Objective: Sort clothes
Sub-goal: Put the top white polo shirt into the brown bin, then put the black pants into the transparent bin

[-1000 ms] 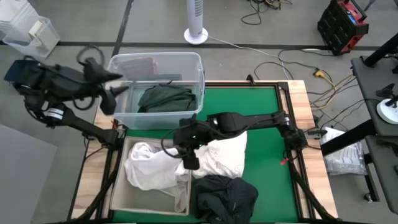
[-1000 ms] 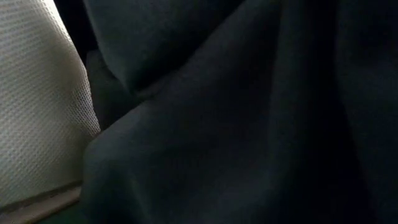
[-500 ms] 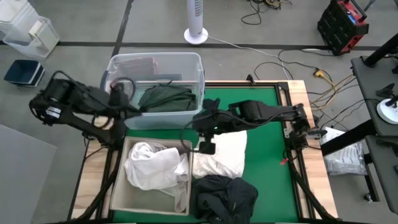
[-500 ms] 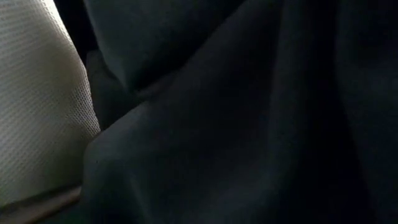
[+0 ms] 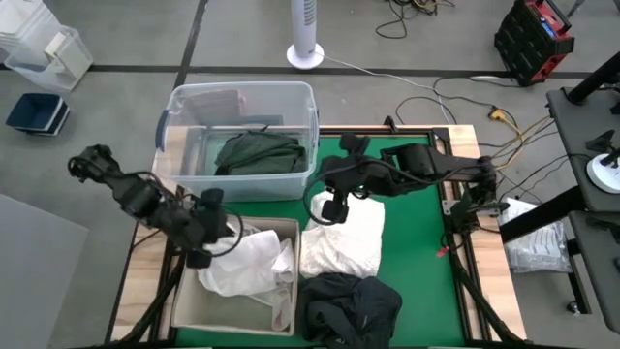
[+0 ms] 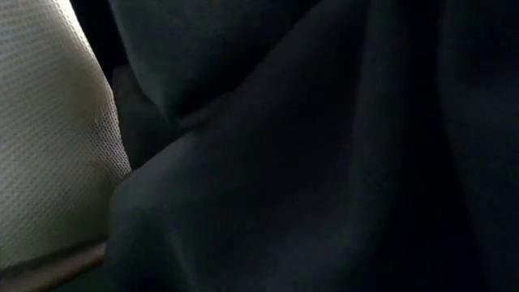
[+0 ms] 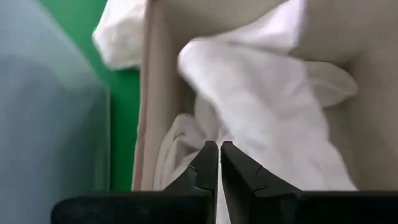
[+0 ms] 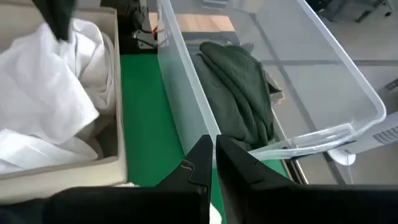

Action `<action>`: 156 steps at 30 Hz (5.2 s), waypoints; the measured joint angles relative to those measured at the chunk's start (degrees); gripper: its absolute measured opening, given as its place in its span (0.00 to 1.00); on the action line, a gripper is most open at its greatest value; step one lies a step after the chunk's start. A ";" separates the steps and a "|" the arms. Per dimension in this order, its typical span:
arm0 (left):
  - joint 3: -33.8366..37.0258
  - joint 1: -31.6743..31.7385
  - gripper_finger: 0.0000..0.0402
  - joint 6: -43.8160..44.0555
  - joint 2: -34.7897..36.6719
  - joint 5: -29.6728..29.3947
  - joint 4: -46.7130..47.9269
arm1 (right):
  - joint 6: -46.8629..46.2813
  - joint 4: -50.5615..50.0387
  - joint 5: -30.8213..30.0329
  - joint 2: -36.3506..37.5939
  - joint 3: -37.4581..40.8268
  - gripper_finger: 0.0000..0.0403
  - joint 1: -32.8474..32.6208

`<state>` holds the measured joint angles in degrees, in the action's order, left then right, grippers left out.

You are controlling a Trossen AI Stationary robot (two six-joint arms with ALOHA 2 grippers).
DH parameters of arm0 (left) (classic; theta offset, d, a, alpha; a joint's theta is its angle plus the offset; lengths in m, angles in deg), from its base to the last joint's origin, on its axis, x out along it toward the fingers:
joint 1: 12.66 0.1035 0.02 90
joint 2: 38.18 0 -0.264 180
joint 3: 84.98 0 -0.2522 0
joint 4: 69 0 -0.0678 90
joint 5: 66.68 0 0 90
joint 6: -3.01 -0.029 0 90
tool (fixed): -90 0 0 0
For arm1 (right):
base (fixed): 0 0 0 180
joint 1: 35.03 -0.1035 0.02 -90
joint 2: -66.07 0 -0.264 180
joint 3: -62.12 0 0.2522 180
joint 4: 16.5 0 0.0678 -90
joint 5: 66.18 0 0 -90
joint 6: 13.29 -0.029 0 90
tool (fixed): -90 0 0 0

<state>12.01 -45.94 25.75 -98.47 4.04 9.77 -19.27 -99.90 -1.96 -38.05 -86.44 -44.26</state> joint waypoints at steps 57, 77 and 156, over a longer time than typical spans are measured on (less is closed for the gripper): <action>-21.10 -1.66 0.00 -11.34 0.30 -26.64 -3.55 | -12.79 -20.36 7.30 -0.48 0.48 0.03 0.11; -21.03 -1.66 0.00 -13.28 1.42 -29.80 -3.57 | -7.18 -14.74 3.06 5.69 4.23 0.03 2.49; -20.97 -1.33 0.00 -12.62 1.37 -32.62 -3.60 | -40.27 19.22 24.78 6.06 58.15 0.82 -27.28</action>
<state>-8.95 -47.27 13.13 -97.10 -28.57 6.17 -59.54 -80.68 22.81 -31.99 -28.29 -71.54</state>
